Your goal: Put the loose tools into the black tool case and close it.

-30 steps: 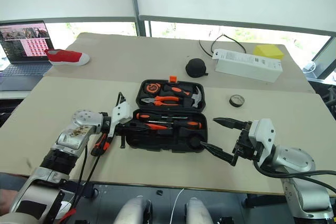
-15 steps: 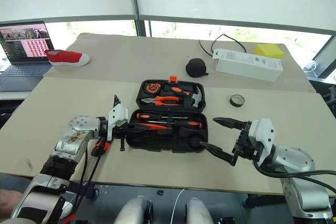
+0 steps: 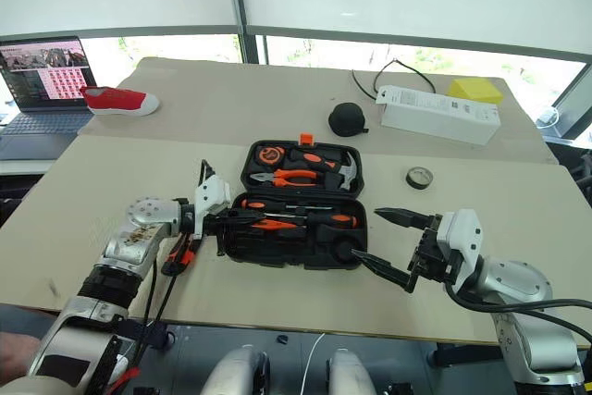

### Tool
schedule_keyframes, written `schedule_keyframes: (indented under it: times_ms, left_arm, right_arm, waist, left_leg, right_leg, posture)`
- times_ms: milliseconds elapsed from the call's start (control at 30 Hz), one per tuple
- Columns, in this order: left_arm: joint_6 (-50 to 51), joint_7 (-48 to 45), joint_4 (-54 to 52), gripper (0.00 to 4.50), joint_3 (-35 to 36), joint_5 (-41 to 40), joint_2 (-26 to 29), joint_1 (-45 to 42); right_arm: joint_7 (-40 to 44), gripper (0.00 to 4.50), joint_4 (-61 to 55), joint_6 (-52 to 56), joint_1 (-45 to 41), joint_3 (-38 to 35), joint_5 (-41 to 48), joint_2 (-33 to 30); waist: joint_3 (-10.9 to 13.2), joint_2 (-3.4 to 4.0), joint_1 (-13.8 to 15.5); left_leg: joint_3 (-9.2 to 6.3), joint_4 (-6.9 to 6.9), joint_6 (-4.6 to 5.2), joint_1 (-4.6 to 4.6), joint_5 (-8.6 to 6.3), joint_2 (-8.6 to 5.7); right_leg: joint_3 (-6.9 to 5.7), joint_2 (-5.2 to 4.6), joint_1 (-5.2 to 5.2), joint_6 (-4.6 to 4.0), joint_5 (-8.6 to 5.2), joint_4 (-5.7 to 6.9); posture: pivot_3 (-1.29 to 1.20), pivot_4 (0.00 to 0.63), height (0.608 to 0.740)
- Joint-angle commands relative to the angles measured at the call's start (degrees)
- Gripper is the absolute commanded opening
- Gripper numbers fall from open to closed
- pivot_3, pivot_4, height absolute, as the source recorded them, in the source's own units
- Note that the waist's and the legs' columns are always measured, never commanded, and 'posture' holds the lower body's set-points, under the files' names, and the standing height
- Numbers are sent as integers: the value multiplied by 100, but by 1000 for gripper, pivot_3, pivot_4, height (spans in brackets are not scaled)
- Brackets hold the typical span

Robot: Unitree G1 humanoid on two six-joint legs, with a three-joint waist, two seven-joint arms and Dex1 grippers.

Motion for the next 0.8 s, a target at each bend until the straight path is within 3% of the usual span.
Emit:
schedule_keyframes:
  times_ms: [33,233,333,433,533,633,767,800]
  left_arm:
    - [23,-188,-48,33,-212,121,80,63]
    - [113,-191,-114,33,-337,215,159,174]
    - [202,56,-276,33,118,-207,42,226]
    - [118,78,-945,738,1005,-1095,81,602]
    - [414,251,-1678,1894,1832,-1658,434,1275]
    - [672,472,-2170,3016,2423,-1963,715,1928]
    - [840,1006,-2658,4453,3657,-2057,938,3420]
    - [840,1121,-2735,4453,3847,-2046,937,3679]
  right_arm:
    - [-37,4500,-173,-3,-66,-24,61,30]
    - [-45,4500,-145,-2,-84,-21,57,30]
    - [-40,4500,-87,-41,-83,-32,44,49]
    - [64,4500,48,-178,-16,-188,73,47]
    - [296,4500,226,-482,58,-361,3,-11]
    - [499,4500,354,-722,131,-445,-50,-61]
    - [969,4500,666,-1178,262,-534,-88,-128]
    - [1053,4500,726,-1246,302,-534,-104,-150]
  waist:
    - [0,0,0]
    - [0,0,-6]
    - [0,0,-6]
    - [6,-5,-42]
    - [16,-19,-101]
    - [17,-16,-148]
    - [19,-18,-153]
    - [23,-25,-147]
  left_leg:
    - [0,0,0,0,0,0]
    - [0,-2,0,2,0,1]
    - [0,-3,0,3,0,1]
    - [-1,-5,0,-1,0,4]
    - [-10,-10,1,-28,-1,12]
    - [-26,-22,2,-28,-1,12]
    - [-20,-49,2,0,-1,10]
    - [-18,-55,4,10,-3,12]
  right_leg:
    - [0,0,0,0,0,0]
    - [0,0,1,0,0,-2]
    - [0,0,1,0,0,-2]
    - [0,-1,-1,0,0,-5]
    - [-1,1,-27,-3,2,-7]
    - [5,-4,-36,-3,2,-8]
    - [3,-24,-18,-1,1,-33]
    - [3,-30,-11,0,0,-36]
  posture:
    - [0,150,740]
    - [0,150,740]
    - [0,150,740]
    - [0,150,740]
    - [0,150,740]
    - [0,150,740]
    - [0,150,740]
    - [0,150,740]
